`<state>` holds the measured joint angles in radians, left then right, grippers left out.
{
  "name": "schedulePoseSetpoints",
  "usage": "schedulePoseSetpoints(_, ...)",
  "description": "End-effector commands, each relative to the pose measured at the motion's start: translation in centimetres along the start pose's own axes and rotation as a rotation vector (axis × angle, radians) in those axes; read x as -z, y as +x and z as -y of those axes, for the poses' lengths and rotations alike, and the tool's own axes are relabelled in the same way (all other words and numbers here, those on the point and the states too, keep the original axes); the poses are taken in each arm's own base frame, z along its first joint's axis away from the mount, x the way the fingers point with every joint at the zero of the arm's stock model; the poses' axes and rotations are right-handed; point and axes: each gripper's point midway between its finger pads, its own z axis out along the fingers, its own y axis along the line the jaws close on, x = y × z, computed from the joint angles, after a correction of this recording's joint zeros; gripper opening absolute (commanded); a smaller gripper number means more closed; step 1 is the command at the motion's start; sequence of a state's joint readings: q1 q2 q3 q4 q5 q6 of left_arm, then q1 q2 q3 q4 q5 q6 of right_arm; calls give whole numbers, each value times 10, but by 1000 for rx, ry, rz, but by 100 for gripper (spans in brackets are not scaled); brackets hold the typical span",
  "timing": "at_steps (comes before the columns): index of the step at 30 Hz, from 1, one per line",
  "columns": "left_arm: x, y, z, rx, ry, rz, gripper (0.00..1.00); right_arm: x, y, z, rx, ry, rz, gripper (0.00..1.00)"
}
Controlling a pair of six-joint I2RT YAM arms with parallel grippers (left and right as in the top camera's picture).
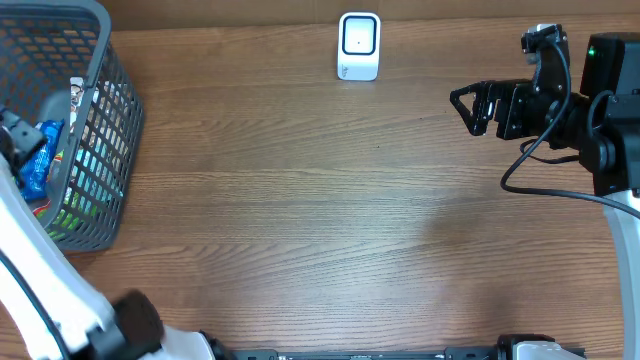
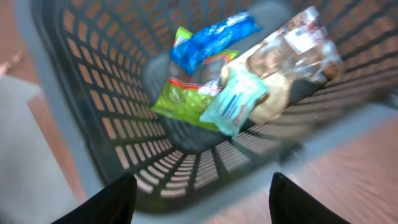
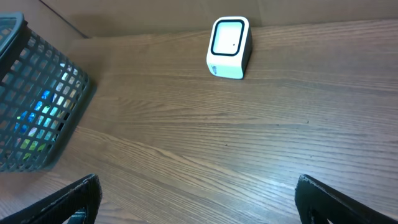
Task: Scan the item barcode
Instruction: 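Grasp the light-blue tissue packet in the basket with the left gripper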
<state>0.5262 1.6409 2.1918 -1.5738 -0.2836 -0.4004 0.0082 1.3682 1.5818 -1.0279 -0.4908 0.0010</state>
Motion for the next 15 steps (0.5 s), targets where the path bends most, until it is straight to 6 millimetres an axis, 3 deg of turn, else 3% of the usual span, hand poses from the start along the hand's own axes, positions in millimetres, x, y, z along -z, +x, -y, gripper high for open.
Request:
schedulePoseSetpoints(1, 51, 15, -16, 43, 0, 179, 61, 4, -8, -6, 15, -13, 19, 100)
schedulePoseSetpoints(4, 71, 25, -23, 60, 50, 327, 63, 4, -8, -6, 15, -13, 19, 100)
schedulePoseSetpoints(6, 83, 20, -23, 74, 128, 472, 66, 4, -8, -6, 16, -13, 20, 100)
schedulePoseSetpoints(11, 132, -23, -8, 72, 282, 781, 76, 4, -8, -7, 17, -21, 21, 100)
schedulePoseSetpoints(15, 160, -64, 3, 59, 297, 874, 81, 4, -5, -9, 10, -34, 7, 100)
